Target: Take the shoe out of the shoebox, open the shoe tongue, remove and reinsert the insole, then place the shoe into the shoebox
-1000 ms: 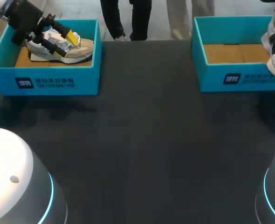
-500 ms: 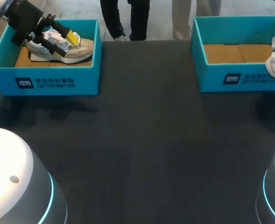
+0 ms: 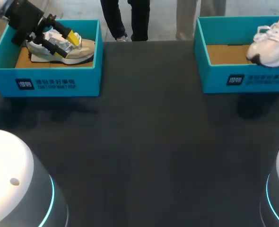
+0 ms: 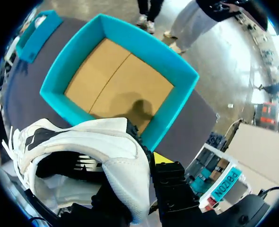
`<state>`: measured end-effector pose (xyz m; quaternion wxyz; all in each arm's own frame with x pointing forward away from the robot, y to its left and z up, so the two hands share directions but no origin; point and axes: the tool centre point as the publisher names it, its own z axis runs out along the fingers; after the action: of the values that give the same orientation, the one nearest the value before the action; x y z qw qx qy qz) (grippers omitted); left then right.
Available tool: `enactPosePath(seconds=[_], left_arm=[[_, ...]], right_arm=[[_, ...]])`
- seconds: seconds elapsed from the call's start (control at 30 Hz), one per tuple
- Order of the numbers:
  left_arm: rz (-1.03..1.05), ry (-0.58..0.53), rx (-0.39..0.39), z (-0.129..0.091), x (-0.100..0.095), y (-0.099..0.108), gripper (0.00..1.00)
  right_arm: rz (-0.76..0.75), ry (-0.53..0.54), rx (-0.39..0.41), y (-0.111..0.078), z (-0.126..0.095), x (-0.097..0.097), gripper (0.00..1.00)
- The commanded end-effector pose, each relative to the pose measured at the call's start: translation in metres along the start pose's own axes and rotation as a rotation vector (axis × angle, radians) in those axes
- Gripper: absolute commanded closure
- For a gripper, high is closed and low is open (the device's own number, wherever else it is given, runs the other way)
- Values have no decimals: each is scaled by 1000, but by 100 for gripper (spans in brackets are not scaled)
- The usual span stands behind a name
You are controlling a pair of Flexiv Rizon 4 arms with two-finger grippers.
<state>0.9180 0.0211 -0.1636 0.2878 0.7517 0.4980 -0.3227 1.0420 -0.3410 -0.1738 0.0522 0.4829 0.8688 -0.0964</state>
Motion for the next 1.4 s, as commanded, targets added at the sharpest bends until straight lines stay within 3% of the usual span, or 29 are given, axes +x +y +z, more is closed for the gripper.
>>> enactPosePath(seconds=[0.03,0.27,0.57,1.4], left_arm=[[0,3,0,0,0,0,0],[0,3,0,0,0,0,0],[0,3,0,0,0,0,0],[0,3,0,0,0,0,0]], right_arm=[[130,30,23,2,-2,-5,100],[345,59,20,-4,-1,-3,100],[573,9,35,-14,2,7,100],[598,-33,54,-22,5,8,100]])
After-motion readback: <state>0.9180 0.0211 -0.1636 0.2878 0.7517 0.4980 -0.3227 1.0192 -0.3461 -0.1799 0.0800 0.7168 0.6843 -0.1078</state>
